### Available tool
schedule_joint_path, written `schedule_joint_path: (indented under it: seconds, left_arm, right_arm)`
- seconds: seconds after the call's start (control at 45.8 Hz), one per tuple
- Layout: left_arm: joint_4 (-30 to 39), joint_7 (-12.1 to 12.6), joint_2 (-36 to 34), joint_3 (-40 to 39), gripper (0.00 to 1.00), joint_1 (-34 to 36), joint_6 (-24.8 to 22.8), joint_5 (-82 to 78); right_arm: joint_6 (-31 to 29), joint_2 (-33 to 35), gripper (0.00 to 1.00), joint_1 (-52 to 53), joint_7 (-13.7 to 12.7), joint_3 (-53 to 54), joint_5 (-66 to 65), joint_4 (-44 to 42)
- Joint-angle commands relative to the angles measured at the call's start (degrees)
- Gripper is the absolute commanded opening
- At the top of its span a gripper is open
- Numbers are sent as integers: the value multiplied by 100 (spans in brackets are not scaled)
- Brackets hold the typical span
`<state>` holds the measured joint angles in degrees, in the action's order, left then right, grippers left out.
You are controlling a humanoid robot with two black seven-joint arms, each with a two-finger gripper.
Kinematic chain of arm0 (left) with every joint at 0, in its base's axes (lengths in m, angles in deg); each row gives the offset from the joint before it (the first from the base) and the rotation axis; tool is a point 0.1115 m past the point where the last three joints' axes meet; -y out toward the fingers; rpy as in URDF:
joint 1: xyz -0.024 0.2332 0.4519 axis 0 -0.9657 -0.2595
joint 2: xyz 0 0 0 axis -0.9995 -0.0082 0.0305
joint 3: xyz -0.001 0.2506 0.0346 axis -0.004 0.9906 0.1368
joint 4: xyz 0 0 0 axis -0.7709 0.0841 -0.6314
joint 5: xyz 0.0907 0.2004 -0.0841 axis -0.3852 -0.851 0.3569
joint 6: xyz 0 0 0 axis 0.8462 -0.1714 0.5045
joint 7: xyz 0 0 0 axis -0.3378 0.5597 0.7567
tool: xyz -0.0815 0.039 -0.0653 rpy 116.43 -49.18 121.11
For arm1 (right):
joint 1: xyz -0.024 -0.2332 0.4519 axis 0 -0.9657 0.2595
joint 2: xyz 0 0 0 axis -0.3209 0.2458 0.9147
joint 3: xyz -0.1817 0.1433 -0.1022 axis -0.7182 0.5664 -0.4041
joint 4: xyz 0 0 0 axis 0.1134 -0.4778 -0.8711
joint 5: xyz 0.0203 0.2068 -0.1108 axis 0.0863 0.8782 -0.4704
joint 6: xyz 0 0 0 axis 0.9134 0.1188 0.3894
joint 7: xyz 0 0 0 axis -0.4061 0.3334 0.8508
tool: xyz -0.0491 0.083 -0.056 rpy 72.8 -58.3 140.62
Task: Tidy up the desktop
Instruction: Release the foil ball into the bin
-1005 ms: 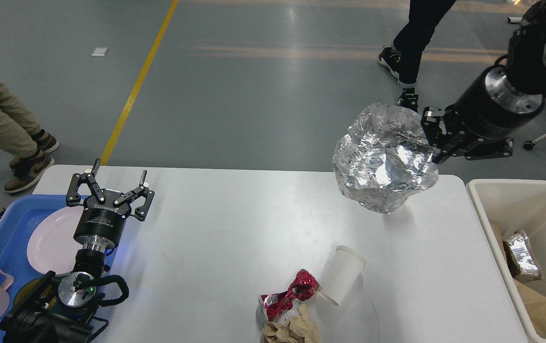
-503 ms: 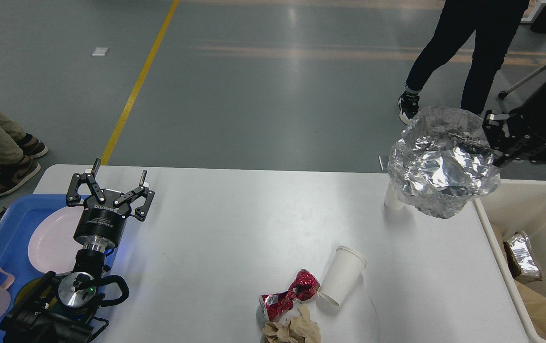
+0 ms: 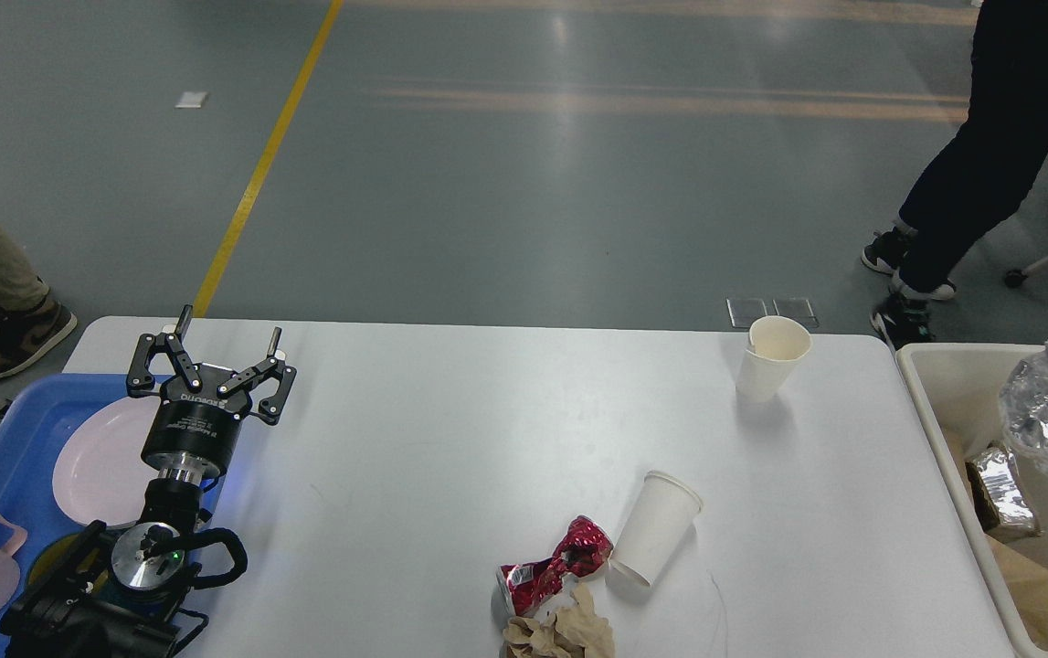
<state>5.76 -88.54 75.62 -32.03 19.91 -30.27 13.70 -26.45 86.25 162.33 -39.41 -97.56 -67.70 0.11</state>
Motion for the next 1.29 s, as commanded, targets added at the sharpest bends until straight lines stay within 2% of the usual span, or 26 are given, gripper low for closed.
schedule_joint_path:
  seconds: [0.0, 0.087, 0.35, 0.437, 0.678, 1.137, 1.158, 1.18, 1.246, 1.268]
  left_arm:
    - [1, 0, -1, 0, 96, 0, 0, 0]
    - [1, 0, -1, 0, 96, 0, 0, 0]
    - [1, 0, -1, 0, 96, 0, 0, 0]
    - [1, 0, -1, 0, 96, 0, 0, 0]
    - [-8, 0, -1, 0, 96, 0, 0, 0]
    - [1, 0, -1, 0, 96, 9, 0, 0]
    - [1, 0, -1, 0, 96, 0, 0, 0]
    - [1, 0, -1, 0, 96, 9, 0, 0]
    - [1, 0, -1, 0, 96, 0, 0, 0]
    - [1, 0, -1, 0, 96, 0, 0, 0]
  right_arm:
    - [797, -12, 0, -1702, -10, 923, 50, -909]
    - [1008, -126, 0, -2634, -10, 1495, 59, -1568]
    - [1448, -1312, 0, -5209, -97, 2515, 217, -4257]
    - [1483, -1646, 0, -5746, -115, 2665, 244, -4856]
    - [1721, -2209, 0, -6169, -203, 2735, 261, -4989]
    - [1729, -2561, 0, -6319, -291, 2806, 261, -4945]
    - [1729, -2561, 4, -6319, -282, 2806, 261, -4936]
    - [1738, -2561, 18, -6310, -282, 2797, 261, -4936]
    - [1782, -2561, 68, -6310, -282, 2780, 261, -4954]
    - [1808, -2553, 81, -6310, -282, 2780, 253, -4954]
